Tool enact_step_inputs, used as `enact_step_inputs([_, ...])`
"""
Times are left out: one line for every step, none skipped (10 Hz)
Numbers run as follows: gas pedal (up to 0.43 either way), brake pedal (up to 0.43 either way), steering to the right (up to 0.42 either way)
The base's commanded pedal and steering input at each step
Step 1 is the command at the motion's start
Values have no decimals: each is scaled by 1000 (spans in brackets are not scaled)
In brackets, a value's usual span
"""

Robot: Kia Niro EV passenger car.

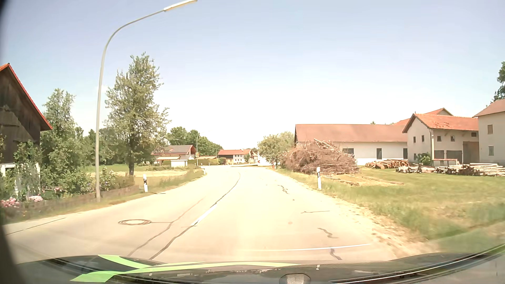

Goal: Follow the waypoints while adhering to traffic rules and regulations

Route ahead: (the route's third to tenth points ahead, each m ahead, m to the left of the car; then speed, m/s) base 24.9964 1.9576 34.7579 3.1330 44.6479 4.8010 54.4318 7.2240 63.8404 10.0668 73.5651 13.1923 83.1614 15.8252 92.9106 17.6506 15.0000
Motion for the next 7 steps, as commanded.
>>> enact_step_inputs([87,0,-13])
enact_step_inputs([87,0,-14])
enact_step_inputs([87,0,-14])
enact_step_inputs([87,0,-15])
enact_step_inputs([87,0,-15])
enact_step_inputs([87,0,-15])
enact_step_inputs([87,0,-15])
